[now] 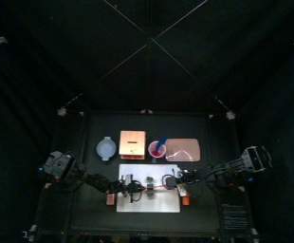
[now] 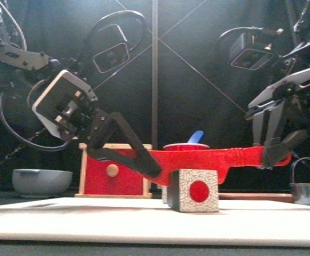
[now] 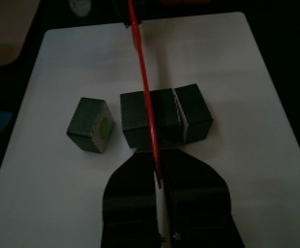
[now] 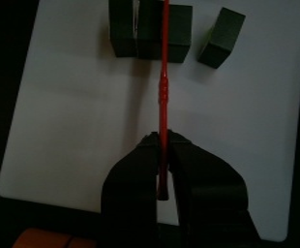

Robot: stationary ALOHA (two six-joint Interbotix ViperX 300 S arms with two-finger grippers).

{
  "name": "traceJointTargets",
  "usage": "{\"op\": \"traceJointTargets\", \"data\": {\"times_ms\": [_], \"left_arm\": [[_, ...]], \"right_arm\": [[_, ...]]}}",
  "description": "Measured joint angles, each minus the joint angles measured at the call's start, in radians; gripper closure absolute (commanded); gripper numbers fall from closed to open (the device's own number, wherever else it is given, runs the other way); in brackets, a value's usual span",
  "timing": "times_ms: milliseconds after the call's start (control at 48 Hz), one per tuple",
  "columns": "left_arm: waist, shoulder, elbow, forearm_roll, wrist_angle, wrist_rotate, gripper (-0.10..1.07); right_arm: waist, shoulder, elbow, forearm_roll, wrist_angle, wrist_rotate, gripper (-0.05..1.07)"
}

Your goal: Cut sushi

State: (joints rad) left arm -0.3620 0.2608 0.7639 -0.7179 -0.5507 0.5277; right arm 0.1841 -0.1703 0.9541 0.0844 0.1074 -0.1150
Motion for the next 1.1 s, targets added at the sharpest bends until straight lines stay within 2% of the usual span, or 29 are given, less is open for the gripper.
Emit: {"op": "traceJointTargets", "data": {"times_ms": [229, 521, 833, 1104], "left_arm": [[0.011, 0.011, 0.003, 0.0, 0.031, 0.0, 0.73], [0.017, 0.006, 0.003, 0.003, 0.058, 0.002, 0.73], [0.015, -0.092, 0.012, 0.032, 0.049, 0.003, 0.73], [-0.023, -0.083, -0.006, 0.048, 0.041, 0.0, 0.74]], "right_arm": [[-0.002, 0.061, -0.012, 0.011, -0.005, -0.002, 0.93], [-0.002, 0.061, -0.017, 0.011, -0.003, -0.002, 0.93], [0.0, -0.061, -0.017, -0.015, 0.058, -0.002, 0.93], [0.038, -0.097, -0.012, -0.009, 0.072, 0.0, 0.93]]}}
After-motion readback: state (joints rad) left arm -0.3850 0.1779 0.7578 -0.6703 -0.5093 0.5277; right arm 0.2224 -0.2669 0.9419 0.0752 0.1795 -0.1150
